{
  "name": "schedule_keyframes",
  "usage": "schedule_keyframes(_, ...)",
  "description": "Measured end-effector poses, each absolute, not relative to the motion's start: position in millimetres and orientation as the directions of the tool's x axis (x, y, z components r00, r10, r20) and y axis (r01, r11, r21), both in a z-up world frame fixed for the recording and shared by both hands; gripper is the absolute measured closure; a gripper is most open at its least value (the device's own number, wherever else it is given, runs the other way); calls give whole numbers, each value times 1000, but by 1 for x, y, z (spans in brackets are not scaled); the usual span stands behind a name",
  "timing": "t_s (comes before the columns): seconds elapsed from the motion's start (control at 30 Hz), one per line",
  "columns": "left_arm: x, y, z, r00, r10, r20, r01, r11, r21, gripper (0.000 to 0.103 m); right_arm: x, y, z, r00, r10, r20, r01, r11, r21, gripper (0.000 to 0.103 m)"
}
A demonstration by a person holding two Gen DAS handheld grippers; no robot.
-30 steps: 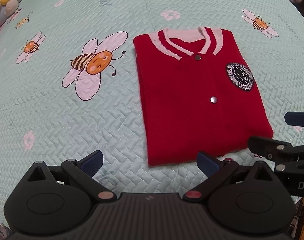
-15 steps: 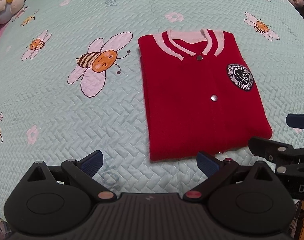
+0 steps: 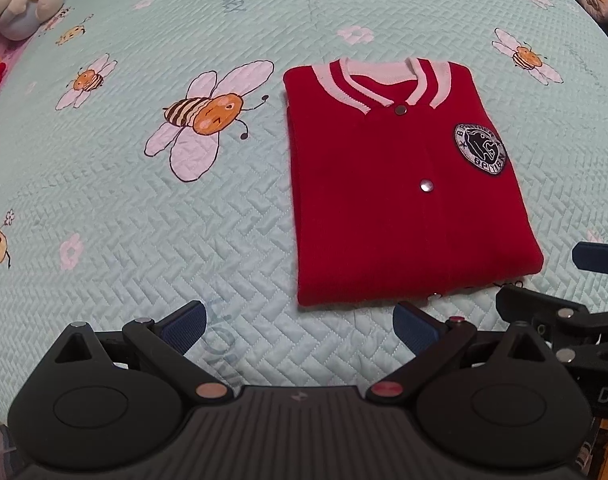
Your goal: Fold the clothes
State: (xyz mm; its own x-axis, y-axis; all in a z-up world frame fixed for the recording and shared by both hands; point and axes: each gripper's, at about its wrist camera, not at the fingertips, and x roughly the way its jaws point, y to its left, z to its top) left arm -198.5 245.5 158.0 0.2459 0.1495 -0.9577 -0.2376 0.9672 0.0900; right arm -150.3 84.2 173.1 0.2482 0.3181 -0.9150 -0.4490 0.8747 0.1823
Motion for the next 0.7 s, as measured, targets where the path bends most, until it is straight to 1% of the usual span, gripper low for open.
schedule_keyframes(0.13,-205,239,154,273,167,-947,-276,957,89,1,-159,78,170,303,332,-894,-466,870,165,21)
schedule_keyframes(0.3,-212,219,153,322,212,-923,-287,951,118,1,-169,60,167,385,353,-853,-495,859,132,21)
schedule_keyframes(0.33,-212,213,154,333,217,-918,-283,951,122,1,-171,54,166,393,365,-844,-498,856,138,21)
schedule_keyframes(0.47,-213,178,162,410,230,-883,-238,961,140,1,-171,10,161,407,458,-790,-461,850,255,21)
schedule_keyframes(0.57,-211,140,173,505,228,-833,-180,971,156,1,-177,-37,163,498,515,-697,-407,849,337,21)
schedule_keyframes(0.7,-191,80,174,582,169,-796,-64,985,163,1,-183,-110,166,698,457,-552,-307,887,346,21)
